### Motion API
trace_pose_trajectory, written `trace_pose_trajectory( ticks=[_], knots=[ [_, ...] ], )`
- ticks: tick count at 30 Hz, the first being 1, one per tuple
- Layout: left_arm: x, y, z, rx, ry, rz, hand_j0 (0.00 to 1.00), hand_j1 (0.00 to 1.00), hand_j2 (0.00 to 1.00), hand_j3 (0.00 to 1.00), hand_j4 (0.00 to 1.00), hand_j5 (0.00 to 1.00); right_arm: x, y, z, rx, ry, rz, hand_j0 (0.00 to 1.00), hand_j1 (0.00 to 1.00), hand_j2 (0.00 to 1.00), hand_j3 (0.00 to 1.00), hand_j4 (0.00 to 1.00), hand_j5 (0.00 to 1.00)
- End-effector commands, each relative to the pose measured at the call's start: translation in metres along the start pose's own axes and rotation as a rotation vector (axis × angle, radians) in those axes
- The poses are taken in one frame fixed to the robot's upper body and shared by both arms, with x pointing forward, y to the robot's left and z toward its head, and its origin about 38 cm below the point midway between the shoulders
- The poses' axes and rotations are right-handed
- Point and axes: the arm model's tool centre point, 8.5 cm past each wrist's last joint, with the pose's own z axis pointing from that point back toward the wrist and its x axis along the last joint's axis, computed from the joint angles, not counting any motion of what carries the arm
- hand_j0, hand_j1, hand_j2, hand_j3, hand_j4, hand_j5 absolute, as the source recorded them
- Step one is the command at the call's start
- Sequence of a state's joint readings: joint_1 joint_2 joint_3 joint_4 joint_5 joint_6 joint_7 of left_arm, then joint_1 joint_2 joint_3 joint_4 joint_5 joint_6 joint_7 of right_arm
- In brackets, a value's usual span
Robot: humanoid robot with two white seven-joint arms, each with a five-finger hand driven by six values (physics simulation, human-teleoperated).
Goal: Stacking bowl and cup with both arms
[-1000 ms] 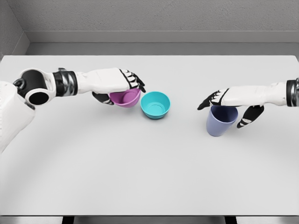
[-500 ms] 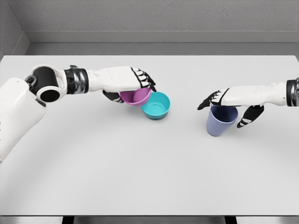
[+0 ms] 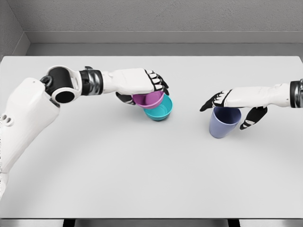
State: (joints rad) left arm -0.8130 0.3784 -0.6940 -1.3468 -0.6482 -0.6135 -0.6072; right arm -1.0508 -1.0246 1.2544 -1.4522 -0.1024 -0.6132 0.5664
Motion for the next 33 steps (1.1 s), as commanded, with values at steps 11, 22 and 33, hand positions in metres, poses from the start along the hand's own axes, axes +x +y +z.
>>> trace_pose_trajectory(
  ticks=[11, 22, 33],
  knots=[
    [0.002, -0.002, -0.021, -0.019, -0.005, 0.006, 0.7, 0.7, 0.7, 0.7, 0.7, 0.7, -0.001, -0.001, 0.001, -0.005, 0.002, -0.006, 1.0, 1.0, 1.0, 1.0, 1.0, 1.0],
    [0.007, -0.004, -0.026, -0.027, -0.019, 0.006, 0.7, 0.7, 0.7, 0.7, 0.7, 0.7, -0.002, 0.0, 0.002, -0.006, 0.007, -0.01, 1.0, 1.0, 1.0, 1.0, 1.0, 1.0],
    [0.007, -0.002, -0.026, -0.015, -0.02, 0.006, 1.0, 1.0, 1.0, 1.0, 1.0, 1.0, -0.002, 0.0, 0.002, -0.006, 0.007, -0.01, 1.0, 1.0, 1.0, 1.0, 1.0, 1.0]
  ],
)
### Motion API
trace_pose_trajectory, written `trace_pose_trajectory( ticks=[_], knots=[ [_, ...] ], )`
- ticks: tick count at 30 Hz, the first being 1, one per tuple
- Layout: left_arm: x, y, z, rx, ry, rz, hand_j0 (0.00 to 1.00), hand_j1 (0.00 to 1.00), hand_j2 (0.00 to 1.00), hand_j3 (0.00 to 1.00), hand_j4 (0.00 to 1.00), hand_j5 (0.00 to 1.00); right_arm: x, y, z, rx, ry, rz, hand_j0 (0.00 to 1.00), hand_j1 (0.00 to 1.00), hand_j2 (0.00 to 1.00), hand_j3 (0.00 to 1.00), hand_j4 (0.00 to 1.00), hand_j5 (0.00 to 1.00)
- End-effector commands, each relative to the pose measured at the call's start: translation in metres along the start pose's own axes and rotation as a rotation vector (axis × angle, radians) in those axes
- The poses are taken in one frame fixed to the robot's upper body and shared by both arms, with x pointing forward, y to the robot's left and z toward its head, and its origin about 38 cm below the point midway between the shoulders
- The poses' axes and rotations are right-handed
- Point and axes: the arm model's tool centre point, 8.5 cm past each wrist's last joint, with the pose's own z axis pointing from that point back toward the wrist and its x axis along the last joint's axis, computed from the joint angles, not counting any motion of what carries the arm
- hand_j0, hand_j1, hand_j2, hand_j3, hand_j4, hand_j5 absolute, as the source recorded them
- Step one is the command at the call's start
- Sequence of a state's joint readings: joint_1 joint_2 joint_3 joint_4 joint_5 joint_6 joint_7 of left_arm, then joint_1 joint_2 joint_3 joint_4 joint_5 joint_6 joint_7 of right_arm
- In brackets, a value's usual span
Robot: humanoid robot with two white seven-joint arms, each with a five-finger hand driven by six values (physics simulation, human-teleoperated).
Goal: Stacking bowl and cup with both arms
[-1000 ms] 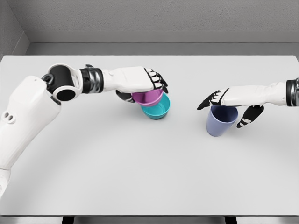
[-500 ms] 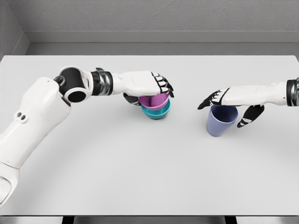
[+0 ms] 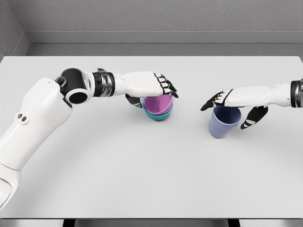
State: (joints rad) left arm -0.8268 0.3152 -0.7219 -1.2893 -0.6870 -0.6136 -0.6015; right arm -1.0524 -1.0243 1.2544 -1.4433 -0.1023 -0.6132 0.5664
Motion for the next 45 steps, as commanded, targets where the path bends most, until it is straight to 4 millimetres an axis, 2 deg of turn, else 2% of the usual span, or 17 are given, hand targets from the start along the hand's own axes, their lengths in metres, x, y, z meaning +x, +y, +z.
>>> trace_pose_trajectory(
  ticks=[1, 5, 12, 13, 15, 17, 18, 20, 24, 27, 29, 31, 33, 34, 36, 37, 45],
  knots=[
    [0.0, 0.001, 0.0, 0.005, 0.001, 0.004, 1.0, 1.0, 1.0, 1.0, 1.0, 1.0, 0.0, 0.0, 0.0, -0.004, -0.001, -0.007, 1.0, 1.0, 1.0, 1.0, 1.0, 1.0],
    [-0.002, 0.0, 0.002, 0.004, 0.005, 0.005, 1.0, 1.0, 1.0, 1.0, 1.0, 1.0, 0.0, 0.0, 0.0, -0.004, -0.001, -0.007, 1.0, 1.0, 1.0, 1.0, 1.0, 1.0],
    [-0.012, 0.009, 0.018, 0.018, 0.033, -0.005, 1.0, 1.0, 1.0, 1.0, 1.0, 1.0, -0.001, 0.0, 0.0, -0.005, 0.001, -0.009, 1.0, 1.0, 1.0, 1.0, 1.0, 1.0],
    [-0.021, 0.013, 0.029, 0.044, 0.061, 0.004, 1.0, 1.0, 1.0, 1.0, 1.0, 1.0, -0.001, 0.0, 0.0, -0.005, 0.001, -0.009, 1.0, 1.0, 1.0, 1.0, 1.0, 1.0],
    [-0.052, 0.013, 0.078, 0.084, 0.17, 0.04, 1.0, 1.0, 1.0, 1.0, 1.0, 1.0, -0.004, 0.0, 0.001, -0.008, 0.01, -0.013, 1.0, 1.0, 1.0, 1.0, 1.0, 1.0],
    [-0.065, 0.007, 0.113, 0.105, 0.191, 0.096, 1.0, 1.0, 1.0, 1.0, 1.0, 1.0, -0.006, 0.0, -0.004, -0.008, 0.009, -0.019, 1.0, 1.0, 1.0, 1.0, 1.0, 1.0],
    [-0.07, 0.003, 0.125, 0.106, 0.21, 0.111, 1.0, 1.0, 1.0, 1.0, 1.0, 1.0, -0.007, 0.001, -0.004, -0.008, 0.008, -0.021, 1.0, 1.0, 1.0, 1.0, 1.0, 1.0],
    [-0.088, -0.018, 0.175, 0.122, 0.323, 0.162, 1.0, 1.0, 1.0, 1.0, 1.0, 1.0, -0.008, 0.001, -0.004, -0.004, 0.011, -0.022, 1.0, 1.0, 1.0, 1.0, 1.0, 1.0],
    [-0.105, -0.064, 0.209, 0.071, 0.421, 0.271, 1.0, 1.0, 1.0, 1.0, 1.0, 1.0, -0.012, 0.002, -0.003, -0.005, 0.023, -0.029, 1.0, 1.0, 1.0, 1.0, 1.0, 1.0],
    [-0.109, -0.067, 0.228, 0.065, 0.453, 0.274, 1.0, 1.0, 1.0, 1.0, 1.0, 1.0, -0.01, 0.001, -0.005, -0.005, 0.016, -0.025, 1.0, 1.0, 1.0, 1.0, 1.0, 1.0],
    [-0.113, -0.077, 0.24, 0.063, 0.481, 0.309, 1.0, 1.0, 1.0, 1.0, 1.0, 1.0, -0.01, 0.002, -0.005, -0.003, 0.016, -0.027, 1.0, 1.0, 1.0, 1.0, 1.0, 1.0],
    [-0.11, -0.082, 0.24, 0.085, 0.465, 0.341, 1.0, 1.0, 1.0, 1.0, 1.0, 1.0, -0.01, 0.001, -0.005, -0.003, 0.016, -0.025, 1.0, 1.0, 1.0, 1.0, 1.0, 1.0],
    [-0.099, -0.098, 0.233, 0.087, 0.432, 0.384, 1.0, 1.0, 1.0, 1.0, 1.0, 1.0, -0.01, 0.001, -0.006, -0.002, 0.015, -0.026, 1.0, 1.0, 1.0, 1.0, 1.0, 1.0],
    [-0.096, -0.098, 0.231, 0.085, 0.424, 0.376, 1.0, 1.0, 1.0, 1.0, 1.0, 1.0, -0.01, 0.001, -0.007, -0.002, 0.013, -0.025, 1.0, 1.0, 1.0, 1.0, 1.0, 1.0],
    [-0.098, -0.103, 0.249, 0.056, 0.454, 0.372, 1.0, 1.0, 1.0, 1.0, 1.0, 1.0, -0.009, 0.001, -0.009, -0.001, 0.009, -0.024, 1.0, 1.0, 1.0, 1.0, 1.0, 1.0],
    [-0.097, -0.106, 0.249, 0.048, 0.456, 0.375, 1.0, 1.0, 1.0, 1.0, 1.0, 1.0, -0.009, 0.001, -0.009, 0.001, 0.009, -0.024, 0.98, 0.98, 0.98, 0.98, 0.98, 0.98],
    [-0.095, -0.109, 0.25, 0.069, 0.46, 0.391, 1.0, 1.0, 1.0, 1.0, 1.0, 1.0, -0.009, 0.002, -0.009, 0.007, 0.009, -0.025, 0.94, 0.94, 0.94, 0.94, 0.94, 0.94]
  ],
)
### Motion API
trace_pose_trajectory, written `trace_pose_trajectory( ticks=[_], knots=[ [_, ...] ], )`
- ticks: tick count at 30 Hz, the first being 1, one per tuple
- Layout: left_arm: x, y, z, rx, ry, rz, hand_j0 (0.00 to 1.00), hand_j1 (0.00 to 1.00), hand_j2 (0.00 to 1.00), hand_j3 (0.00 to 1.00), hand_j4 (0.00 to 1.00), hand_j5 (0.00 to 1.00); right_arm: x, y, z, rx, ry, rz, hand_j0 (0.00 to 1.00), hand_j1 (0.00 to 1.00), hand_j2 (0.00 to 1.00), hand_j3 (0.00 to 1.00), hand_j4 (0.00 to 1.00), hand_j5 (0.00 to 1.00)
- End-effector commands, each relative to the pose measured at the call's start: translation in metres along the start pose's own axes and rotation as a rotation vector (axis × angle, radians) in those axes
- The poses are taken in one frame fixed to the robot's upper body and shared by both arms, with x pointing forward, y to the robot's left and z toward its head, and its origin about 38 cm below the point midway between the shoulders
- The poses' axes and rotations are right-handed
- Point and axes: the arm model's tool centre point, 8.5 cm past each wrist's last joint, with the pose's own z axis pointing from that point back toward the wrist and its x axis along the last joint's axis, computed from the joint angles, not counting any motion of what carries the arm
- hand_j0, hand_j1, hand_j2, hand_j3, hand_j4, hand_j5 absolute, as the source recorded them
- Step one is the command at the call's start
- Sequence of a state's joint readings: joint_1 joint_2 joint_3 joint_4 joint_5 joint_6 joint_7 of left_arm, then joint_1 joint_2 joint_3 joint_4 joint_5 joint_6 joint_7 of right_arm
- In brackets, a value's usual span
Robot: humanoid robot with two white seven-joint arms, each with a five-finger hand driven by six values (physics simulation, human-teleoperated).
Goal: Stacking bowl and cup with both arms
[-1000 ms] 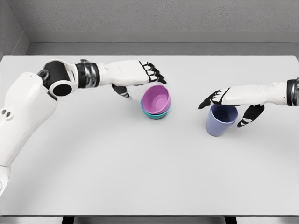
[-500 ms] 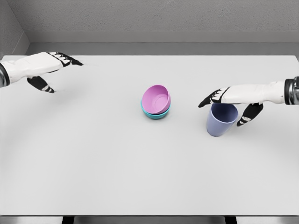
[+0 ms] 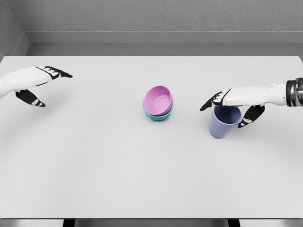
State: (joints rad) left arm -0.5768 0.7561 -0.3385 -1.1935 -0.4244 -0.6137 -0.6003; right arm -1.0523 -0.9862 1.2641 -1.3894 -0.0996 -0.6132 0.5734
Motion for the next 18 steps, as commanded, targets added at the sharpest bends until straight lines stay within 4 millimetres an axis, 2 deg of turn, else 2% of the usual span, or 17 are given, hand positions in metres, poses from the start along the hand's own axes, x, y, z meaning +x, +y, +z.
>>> trace_pose_trajectory(
  ticks=[1, 13, 18],
  knots=[
    [-0.0012, 0.0024, 0.002, 0.011, 0.003, 0.007, 1.0, 1.0, 1.0, 1.0, 1.0, 1.0, 0.0001, 0.0001, -0.0001, -0.002, -0.001, -0.006, 0.94, 0.94, 0.94, 0.94, 0.94, 0.94],
    [0.0005, 0.0005, 0.0, 0.014, -0.003, 0.013, 1.0, 1.0, 1.0, 1.0, 1.0, 1.0, 0.0006, 0.0025, -0.0021, 0.007, -0.004, -0.007, 0.81, 0.81, 0.81, 0.81, 0.81, 0.81],
    [0.0005, -0.0002, -0.0005, 0.012, -0.003, 0.013, 1.0, 1.0, 1.0, 1.0, 1.0, 1.0, 0.0005, 0.002, -0.0012, 0.007, -0.003, -0.007, 0.81, 0.81, 0.81, 0.81, 0.81, 0.81]
  ],
)
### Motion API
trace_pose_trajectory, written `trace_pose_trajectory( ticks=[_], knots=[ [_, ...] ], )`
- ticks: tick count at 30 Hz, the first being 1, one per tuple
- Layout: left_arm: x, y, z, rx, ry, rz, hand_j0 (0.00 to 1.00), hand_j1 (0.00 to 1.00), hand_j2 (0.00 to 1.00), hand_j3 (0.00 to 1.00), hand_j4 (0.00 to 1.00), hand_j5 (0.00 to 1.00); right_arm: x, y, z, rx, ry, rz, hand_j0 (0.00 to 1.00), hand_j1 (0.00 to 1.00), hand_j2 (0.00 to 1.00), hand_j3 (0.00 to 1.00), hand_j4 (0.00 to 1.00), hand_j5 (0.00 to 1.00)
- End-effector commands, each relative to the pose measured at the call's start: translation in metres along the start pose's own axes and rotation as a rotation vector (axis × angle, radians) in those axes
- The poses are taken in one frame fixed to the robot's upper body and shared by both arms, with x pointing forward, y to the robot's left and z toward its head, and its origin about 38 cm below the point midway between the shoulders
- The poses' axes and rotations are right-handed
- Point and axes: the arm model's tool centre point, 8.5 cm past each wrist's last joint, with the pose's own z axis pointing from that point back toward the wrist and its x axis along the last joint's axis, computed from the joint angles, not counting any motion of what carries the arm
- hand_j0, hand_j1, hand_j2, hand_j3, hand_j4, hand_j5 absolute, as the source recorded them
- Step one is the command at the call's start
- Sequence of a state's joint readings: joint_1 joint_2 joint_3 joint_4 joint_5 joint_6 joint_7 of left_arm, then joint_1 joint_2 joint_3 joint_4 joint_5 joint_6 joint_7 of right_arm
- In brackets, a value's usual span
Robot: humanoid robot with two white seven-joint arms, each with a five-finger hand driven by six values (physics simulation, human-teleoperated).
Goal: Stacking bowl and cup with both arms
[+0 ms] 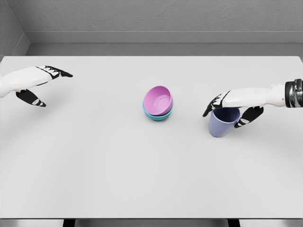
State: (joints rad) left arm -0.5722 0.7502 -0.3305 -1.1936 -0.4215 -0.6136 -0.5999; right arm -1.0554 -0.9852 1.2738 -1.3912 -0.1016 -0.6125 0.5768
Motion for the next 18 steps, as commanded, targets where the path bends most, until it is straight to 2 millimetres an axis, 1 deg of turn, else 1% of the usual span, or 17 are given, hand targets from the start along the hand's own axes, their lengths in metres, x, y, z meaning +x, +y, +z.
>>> trace_pose_trajectory(
  ticks=[1, 14, 18],
  knots=[
    [0.0003, 0.0003, -0.0004, 0.005, -0.001, 0.006, 1.0, 1.0, 1.0, 1.0, 1.0, 1.0, -0.0002, -0.0001, 0.0006, -0.001, 0.001, -0.003, 0.81, 0.81, 0.81, 0.81, 0.81, 0.81],
    [-0.0009, -0.0002, -0.0006, 0.004, 0.001, 0.01, 1.0, 1.0, 1.0, 1.0, 1.0, 1.0, 0.0017, -0.003, 0.0016, 0.003, 0.003, 0.015, 0.76, 0.76, 0.76, 0.76, 0.76, 0.76],
    [-0.0009, 0.0005, -0.0006, 0.006, 0.001, 0.009, 1.0, 1.0, 1.0, 1.0, 1.0, 1.0, 0.0016, -0.0078, 0.0057, -0.003, 0.011, 0.025, 0.75, 0.75, 0.75, 0.75, 0.75, 0.75]
  ],
)
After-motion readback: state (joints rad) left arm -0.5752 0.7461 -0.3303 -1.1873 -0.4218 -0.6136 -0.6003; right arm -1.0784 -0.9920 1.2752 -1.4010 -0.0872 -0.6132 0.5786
